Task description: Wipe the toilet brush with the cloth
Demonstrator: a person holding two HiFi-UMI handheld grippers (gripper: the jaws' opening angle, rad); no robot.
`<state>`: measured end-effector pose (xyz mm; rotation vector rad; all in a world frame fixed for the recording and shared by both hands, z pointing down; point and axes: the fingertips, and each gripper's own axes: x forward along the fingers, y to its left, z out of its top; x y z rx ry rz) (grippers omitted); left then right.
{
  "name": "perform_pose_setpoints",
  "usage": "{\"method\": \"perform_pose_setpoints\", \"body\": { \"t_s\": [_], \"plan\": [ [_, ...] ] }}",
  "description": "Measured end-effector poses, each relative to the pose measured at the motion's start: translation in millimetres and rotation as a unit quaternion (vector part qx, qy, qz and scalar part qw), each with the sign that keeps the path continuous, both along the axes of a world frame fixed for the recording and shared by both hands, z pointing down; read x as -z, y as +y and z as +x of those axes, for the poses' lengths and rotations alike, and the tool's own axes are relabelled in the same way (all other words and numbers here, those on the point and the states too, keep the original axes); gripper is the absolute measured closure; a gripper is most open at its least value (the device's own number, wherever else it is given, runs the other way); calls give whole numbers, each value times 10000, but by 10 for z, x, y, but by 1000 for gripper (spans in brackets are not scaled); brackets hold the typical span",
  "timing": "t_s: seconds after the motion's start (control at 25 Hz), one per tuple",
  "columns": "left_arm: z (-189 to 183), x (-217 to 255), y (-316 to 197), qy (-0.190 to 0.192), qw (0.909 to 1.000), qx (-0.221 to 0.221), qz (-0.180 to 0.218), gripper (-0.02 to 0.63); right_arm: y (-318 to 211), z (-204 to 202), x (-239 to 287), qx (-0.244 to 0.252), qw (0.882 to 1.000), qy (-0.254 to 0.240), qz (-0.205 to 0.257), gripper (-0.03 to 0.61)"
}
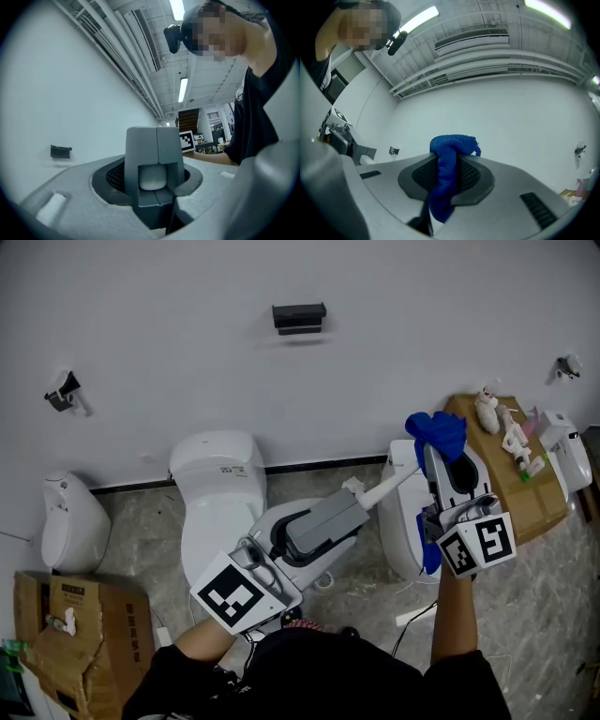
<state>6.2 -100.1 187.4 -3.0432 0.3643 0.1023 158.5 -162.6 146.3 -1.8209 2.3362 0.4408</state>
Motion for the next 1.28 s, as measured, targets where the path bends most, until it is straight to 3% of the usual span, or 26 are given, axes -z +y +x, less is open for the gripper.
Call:
{"method": "perform_pose_setpoints", "body": {
  "t_s": [0.44,0.68,1.28],
  "plan": [
    [6,-15,-86,-31,9999,143,86,428,287,-130,41,337,9988,-298,205,505],
    [-7,-17,-125,-16,9998,183,122,428,492,-383,2,654,9962,-77,573,505],
    [54,155,-181,201,9993,207,232,428,423,-580,-705,781,9963,-356,81,505]
  ]
}}
